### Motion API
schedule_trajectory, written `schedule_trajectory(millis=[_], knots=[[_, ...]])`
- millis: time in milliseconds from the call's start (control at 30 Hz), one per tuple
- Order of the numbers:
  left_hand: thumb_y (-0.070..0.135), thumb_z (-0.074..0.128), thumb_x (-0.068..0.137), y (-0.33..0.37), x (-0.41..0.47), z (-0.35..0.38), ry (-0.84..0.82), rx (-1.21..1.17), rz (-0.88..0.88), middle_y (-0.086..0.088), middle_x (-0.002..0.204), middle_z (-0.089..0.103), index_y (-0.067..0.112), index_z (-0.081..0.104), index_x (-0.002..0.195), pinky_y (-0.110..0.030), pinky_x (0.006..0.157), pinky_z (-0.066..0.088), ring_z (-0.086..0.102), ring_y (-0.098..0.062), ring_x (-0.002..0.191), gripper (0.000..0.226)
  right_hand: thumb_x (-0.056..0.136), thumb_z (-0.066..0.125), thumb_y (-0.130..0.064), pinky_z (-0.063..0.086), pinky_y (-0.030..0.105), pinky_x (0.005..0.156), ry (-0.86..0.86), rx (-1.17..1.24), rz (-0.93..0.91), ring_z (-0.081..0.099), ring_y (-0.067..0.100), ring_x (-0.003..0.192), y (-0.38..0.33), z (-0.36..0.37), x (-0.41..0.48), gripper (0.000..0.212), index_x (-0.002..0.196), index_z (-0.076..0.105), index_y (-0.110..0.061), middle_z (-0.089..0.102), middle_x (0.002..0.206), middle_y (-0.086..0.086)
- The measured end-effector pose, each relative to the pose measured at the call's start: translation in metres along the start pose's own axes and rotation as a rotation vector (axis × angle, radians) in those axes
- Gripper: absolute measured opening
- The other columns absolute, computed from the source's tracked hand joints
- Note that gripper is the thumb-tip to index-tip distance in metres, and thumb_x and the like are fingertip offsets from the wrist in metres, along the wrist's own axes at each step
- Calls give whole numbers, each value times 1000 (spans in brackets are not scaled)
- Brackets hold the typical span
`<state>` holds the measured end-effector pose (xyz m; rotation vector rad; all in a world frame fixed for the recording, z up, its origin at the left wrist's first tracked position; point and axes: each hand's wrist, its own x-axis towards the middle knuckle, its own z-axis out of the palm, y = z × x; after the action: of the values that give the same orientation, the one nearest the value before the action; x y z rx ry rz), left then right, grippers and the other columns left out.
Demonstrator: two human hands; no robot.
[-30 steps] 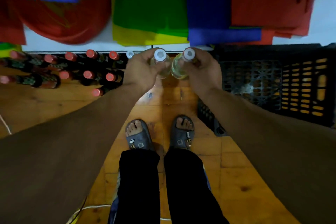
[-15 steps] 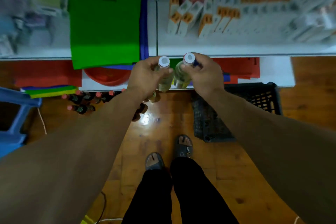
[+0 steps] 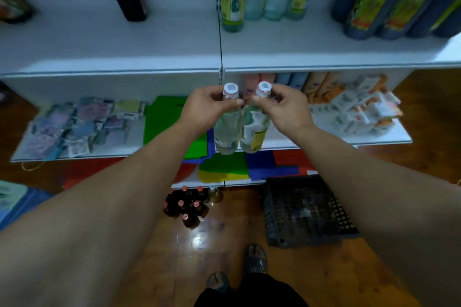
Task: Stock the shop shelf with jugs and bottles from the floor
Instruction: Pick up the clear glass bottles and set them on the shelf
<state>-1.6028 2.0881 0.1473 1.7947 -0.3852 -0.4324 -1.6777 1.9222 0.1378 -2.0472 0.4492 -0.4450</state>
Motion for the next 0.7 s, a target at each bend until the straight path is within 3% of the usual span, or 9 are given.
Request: schedule_trajectory(millis=[233,333,433,533,600,700], knots=[[19,79,78,86,-3,-27,61,66,169,4,87,73,11,75,99,-9,71,50,63,2,72,23,83,71,-34,53,33,76,44,-24,-149,64,15,79,-75,-38,13,14,90,73,-22,67,81,-6],[20,79,77,111,3,-35,58,36,188,2,89,74,11,75,97,-19,79,52,65,-2,78,22,82,72,-35,52,31,75,54,-25,-172,62,14,76,-97,-48,24,9,86,72,-27,65,75,-9],[15,79,77,132,12,-39,58,14,217,3,83,73,13,75,94,-17,73,53,65,-1,71,18,81,73,-38,52,31,73,65,-29,-176,65,15,76,-113,-56,37,9,82,69,-30,65,71,-11],[13,78,77,151,24,-40,72,-5,219,1,84,74,9,75,98,-14,65,52,66,-1,67,21,81,74,-38,56,39,75,69,-11,-172,68,19,75,-125,-64,54,11,76,69,-29,65,67,-11],[16,79,76,161,36,-39,66,12,209,-2,89,75,9,76,99,-18,70,53,69,-6,74,24,80,74,-37,56,47,77,65,16,-174,69,24,77,-128,-69,68,13,72,68,-28,66,67,-8],[21,82,73,174,63,-36,82,35,208,-1,90,76,14,77,94,-29,82,56,71,-14,85,23,81,74,-35,56,49,77,66,29,-186,69,24,77,-131,-78,92,13,80,72,-22,66,69,-5]])
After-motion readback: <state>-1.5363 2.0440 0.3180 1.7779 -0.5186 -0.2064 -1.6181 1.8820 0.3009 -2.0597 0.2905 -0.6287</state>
